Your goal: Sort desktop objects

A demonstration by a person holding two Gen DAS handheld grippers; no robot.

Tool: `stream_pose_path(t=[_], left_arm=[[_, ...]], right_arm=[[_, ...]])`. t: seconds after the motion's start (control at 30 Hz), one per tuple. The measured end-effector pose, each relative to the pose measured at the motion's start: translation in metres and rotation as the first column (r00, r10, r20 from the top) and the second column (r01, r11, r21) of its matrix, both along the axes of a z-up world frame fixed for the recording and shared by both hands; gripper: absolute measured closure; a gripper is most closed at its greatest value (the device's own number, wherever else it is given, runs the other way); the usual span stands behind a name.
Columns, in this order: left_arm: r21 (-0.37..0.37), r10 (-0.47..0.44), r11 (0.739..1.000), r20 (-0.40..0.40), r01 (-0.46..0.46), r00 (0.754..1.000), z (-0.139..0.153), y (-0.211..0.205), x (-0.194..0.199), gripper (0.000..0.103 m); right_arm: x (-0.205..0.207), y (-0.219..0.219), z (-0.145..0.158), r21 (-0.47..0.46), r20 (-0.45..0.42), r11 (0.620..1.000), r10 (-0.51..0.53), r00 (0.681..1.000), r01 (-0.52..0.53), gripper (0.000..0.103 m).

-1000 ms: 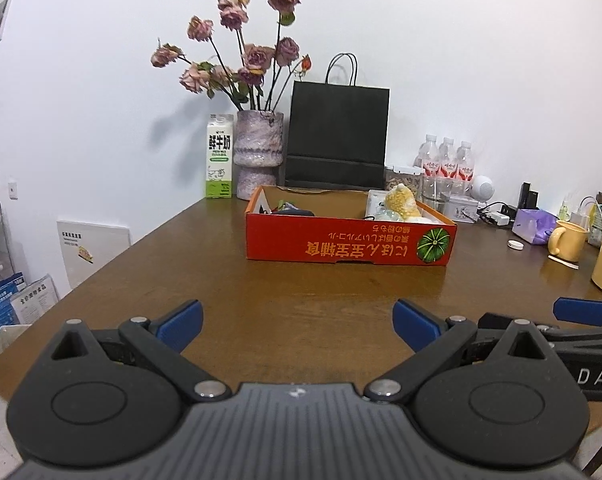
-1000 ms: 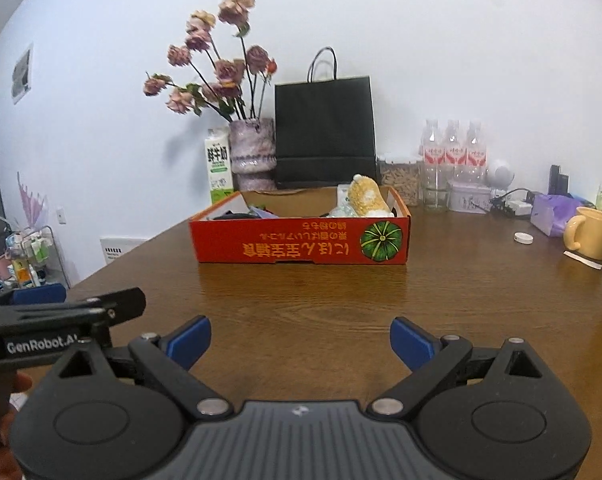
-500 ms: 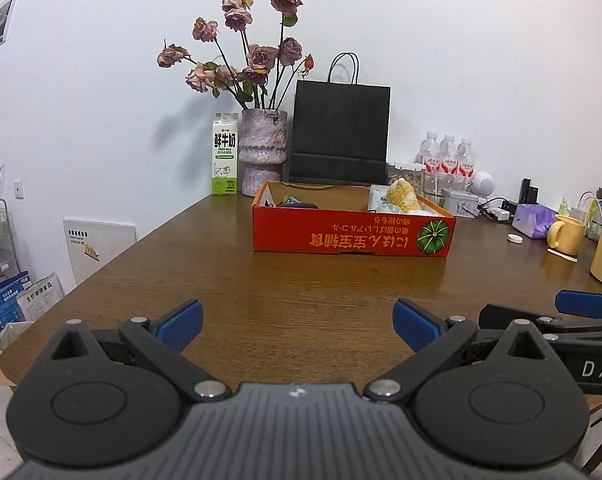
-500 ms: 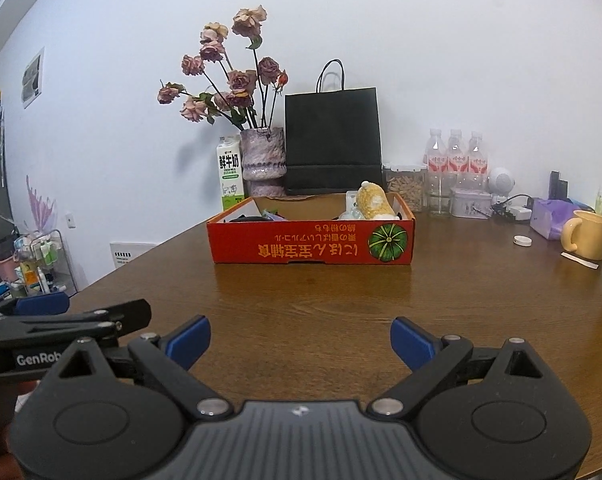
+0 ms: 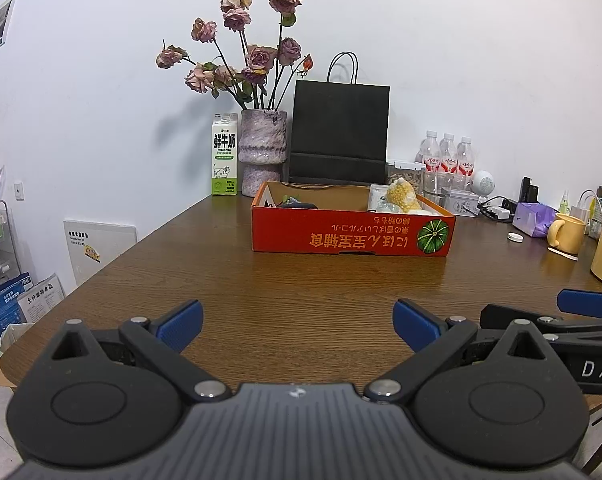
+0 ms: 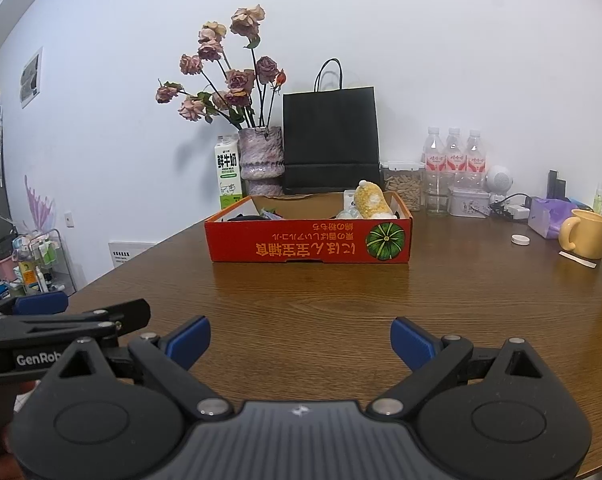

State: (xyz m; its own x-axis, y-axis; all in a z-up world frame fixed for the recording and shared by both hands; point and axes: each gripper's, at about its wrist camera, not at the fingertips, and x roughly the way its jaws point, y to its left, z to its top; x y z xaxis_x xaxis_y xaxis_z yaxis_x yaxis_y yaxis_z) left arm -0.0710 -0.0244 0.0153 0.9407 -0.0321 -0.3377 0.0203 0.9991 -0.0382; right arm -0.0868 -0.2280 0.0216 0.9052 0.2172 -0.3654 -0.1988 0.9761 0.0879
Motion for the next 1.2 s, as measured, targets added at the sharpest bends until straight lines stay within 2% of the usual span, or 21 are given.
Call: stream_pose_path(t=[1.2], left_arm=[[-0.014, 0.003, 1.0, -0.016, -0.003, 1.0, -0.0068, 0.0016, -0.0013, 0.0]], right_arm=[[0.0001, -0.0039, -0.0045, 0.0, -0.01, 1.0, 0.0, 1.0, 0.0, 0.006]])
